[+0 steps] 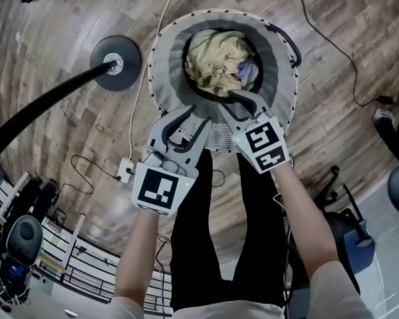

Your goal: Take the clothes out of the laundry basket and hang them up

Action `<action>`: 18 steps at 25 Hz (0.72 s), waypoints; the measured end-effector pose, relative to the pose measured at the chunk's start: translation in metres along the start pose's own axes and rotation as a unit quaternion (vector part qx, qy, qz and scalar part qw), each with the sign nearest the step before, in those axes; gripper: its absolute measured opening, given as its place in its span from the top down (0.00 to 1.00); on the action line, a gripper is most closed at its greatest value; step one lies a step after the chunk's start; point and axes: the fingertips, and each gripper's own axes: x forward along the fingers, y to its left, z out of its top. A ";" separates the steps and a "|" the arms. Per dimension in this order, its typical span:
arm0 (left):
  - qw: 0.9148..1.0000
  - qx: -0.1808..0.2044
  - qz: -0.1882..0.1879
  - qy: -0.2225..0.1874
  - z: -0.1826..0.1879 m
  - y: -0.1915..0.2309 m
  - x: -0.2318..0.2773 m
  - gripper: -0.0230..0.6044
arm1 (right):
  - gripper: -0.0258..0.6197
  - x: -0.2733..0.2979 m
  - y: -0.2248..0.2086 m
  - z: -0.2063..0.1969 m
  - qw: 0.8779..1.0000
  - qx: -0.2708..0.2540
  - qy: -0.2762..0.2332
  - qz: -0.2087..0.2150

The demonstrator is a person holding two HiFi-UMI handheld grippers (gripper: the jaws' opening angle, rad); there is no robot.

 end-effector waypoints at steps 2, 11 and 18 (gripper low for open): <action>1.000 0.008 -0.002 0.003 0.000 0.007 0.006 0.75 | 0.76 0.016 -0.006 -0.006 1.000 0.003 0.005 -0.003; 0.999 0.032 -0.018 0.017 -0.016 0.030 0.034 0.75 | 0.76 0.072 -0.037 -0.036 0.999 0.017 0.040 -0.024; 0.998 0.043 -0.028 0.024 -0.022 0.042 0.049 0.75 | 0.76 0.119 -0.050 -0.062 0.998 0.039 0.053 -0.025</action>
